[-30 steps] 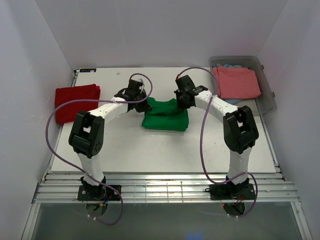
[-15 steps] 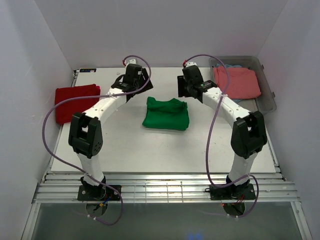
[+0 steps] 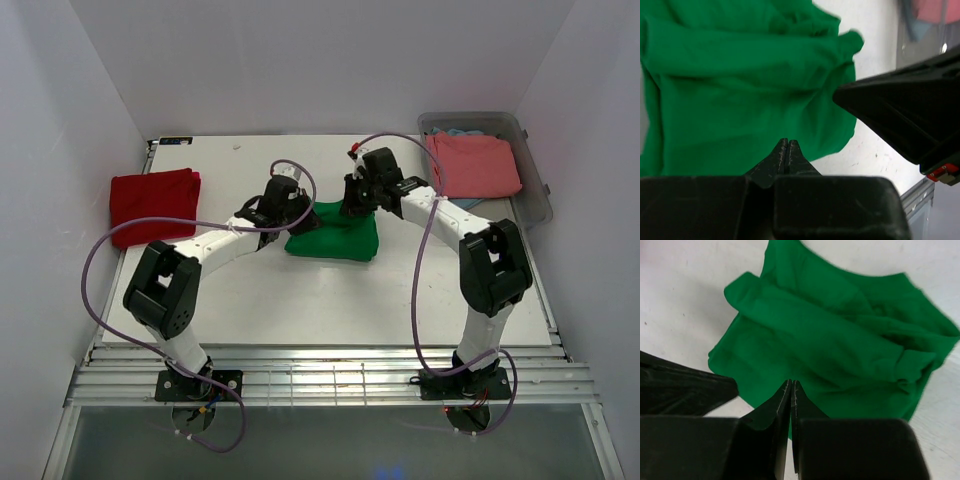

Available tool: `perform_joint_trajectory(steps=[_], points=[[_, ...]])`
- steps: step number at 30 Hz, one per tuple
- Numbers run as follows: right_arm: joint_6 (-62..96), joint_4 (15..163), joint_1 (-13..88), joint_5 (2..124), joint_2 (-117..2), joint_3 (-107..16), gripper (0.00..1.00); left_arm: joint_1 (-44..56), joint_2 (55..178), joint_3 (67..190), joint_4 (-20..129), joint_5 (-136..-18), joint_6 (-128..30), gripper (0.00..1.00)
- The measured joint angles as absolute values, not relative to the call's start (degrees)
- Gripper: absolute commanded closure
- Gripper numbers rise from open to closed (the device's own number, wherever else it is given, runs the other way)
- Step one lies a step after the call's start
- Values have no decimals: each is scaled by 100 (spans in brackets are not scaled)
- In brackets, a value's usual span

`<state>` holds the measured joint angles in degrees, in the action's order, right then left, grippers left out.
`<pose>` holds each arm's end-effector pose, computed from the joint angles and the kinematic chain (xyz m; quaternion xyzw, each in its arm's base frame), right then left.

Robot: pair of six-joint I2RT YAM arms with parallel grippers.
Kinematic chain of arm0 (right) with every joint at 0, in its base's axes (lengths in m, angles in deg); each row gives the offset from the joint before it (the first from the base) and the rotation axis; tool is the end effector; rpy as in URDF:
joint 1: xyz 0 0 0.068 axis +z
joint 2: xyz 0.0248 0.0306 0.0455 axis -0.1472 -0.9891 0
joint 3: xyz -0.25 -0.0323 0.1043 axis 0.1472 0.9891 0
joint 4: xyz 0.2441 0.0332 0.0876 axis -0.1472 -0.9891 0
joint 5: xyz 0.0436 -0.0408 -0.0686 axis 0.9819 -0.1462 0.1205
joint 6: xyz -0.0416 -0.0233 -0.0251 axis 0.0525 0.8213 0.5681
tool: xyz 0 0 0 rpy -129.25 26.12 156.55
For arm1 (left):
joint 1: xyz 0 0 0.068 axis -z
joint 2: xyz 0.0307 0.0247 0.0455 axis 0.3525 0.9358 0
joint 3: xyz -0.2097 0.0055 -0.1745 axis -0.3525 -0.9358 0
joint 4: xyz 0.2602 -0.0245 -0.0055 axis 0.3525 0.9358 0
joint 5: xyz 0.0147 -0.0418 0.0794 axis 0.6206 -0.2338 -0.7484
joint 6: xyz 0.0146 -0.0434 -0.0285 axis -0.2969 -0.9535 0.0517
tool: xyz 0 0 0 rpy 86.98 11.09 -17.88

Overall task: Fold and stack the t-shirts
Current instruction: Fold the tshirt

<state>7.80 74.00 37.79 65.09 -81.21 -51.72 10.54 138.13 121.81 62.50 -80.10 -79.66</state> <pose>0.3635 0.2113 0.2610 -0.1407 0.8873 0.2394 0.3684 0.3222 -0.1989 0.2333 -0.0652 0.8929 -0.2991 0.3303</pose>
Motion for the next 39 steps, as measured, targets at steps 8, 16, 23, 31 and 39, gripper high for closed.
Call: perform_joint_trajectory(steps=[8,16,23,31,39], points=[[525,7503,3781,7184,-8427,-5070,92,1250,14032,11934,5891,-7667,-8208,100],[466,7650,3783,7368,-8681,-5072,92,1327,14073,11851,5561,-7577,-8313,100],[459,7623,3781,7370,-9107,-5214,92,1440,14323,11788,5404,-7503,-8364,100],[455,7623,3735,7370,-9402,-5634,92,1484,15068,11788,5257,-7383,-8335,100],[437,7639,3584,7344,-10047,-5937,92,1473,15243,11733,4982,-7260,-8331,100]])
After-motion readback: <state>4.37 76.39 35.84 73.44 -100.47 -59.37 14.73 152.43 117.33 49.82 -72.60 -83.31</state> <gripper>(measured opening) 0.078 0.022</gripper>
